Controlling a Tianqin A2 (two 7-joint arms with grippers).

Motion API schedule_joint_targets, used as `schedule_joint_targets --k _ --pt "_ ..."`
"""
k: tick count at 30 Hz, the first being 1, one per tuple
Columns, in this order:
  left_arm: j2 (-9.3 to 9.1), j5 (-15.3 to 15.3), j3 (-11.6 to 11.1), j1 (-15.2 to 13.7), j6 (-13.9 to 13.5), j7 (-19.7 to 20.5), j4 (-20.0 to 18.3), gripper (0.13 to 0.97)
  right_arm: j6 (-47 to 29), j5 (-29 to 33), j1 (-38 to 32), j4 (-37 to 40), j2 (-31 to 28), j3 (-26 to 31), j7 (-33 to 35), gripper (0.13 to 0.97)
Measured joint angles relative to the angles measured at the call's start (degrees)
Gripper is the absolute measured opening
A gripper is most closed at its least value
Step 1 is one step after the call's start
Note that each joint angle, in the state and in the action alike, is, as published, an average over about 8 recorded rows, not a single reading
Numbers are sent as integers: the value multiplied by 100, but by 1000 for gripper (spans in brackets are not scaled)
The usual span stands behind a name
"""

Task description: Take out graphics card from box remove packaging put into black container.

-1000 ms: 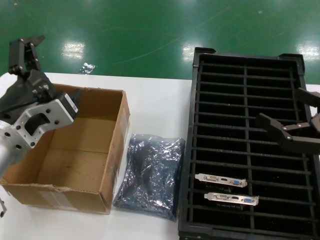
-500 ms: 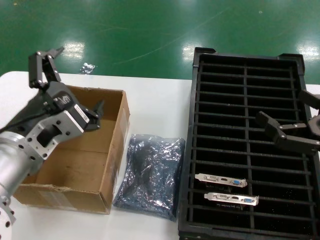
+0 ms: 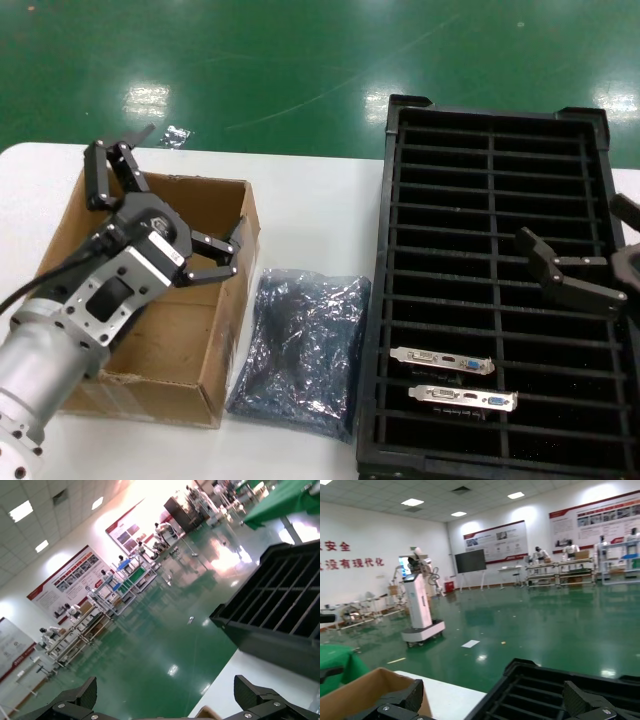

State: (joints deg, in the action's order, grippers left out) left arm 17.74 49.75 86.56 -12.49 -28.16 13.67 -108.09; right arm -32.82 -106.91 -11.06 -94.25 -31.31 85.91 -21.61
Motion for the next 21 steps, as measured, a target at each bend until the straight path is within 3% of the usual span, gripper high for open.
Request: schedule_joint_targets --k 21 --pt "-23 2261 216 530 1190 -577 694 966 1389 160 469 109 599 244 915 966"
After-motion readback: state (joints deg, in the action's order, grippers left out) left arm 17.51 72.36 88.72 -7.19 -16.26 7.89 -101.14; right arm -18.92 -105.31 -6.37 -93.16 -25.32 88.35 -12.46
